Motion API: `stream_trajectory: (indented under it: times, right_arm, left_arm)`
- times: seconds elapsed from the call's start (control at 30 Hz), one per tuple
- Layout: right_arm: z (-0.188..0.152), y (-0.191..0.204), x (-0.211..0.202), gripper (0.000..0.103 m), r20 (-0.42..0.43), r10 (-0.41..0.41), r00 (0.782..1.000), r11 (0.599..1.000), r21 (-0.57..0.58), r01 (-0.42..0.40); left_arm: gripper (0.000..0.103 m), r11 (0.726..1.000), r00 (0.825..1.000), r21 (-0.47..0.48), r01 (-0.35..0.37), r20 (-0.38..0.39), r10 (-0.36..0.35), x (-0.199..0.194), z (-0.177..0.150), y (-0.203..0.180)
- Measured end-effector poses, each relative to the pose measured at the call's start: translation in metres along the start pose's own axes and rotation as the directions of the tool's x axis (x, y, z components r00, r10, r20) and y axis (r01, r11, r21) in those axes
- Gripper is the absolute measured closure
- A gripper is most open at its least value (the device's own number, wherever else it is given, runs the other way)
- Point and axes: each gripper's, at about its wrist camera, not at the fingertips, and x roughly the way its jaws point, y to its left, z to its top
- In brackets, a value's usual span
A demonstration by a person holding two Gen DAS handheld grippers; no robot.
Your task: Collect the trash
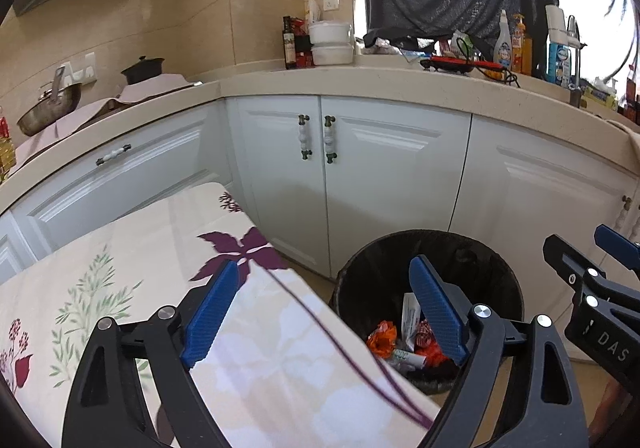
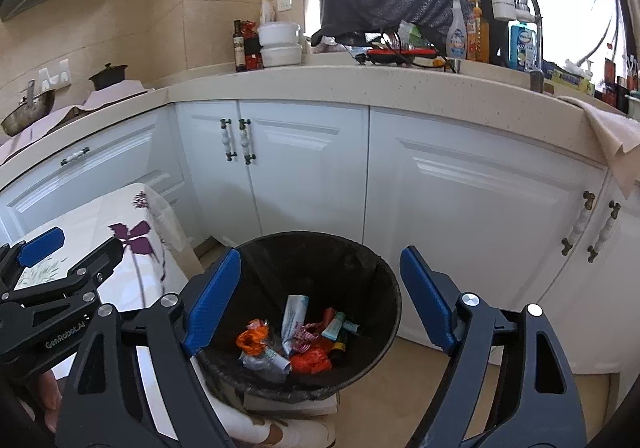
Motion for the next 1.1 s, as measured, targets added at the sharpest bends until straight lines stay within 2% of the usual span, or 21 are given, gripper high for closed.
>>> stream_trajectory:
  times: [0.33, 0.57, 0.77, 1.1]
  right_arm:
    - [-0.008, 0.019, -0.043, 0.022, 0.023, 0.033, 0.999, 0.999, -0.036, -0.033]
    - [-0.015, 0.029, -0.069, 0.022, 0.037, 0.041, 0.998, 0.997, -0.063, -0.038]
    - [-0.018, 0.034, -0.089, 0.021, 0.054, 0.044, 0.998, 0.996, -0.082, -0.040]
    - [-0.027, 0.038, -0.105, 0.021, 0.056, 0.044, 0.997, 0.995, -0.090, -0.039]
  left_arm:
    - [0.018, 0.998, 1.000, -0.053, -0.020, 0.002, 0.020, -0.039, -0.014, 0.026]
    - [0.017, 0.997, 0.999, -0.073, -0.026, 0.039, 0.029, -0.067, -0.020, 0.037]
    - [0.017, 0.998, 0.997, -0.058, -0.032, 0.067, 0.036, -0.088, -0.029, 0.039]
    - [0.017, 0.998, 0.997, -0.051, -0.037, 0.068, 0.041, -0.107, -0.044, 0.044]
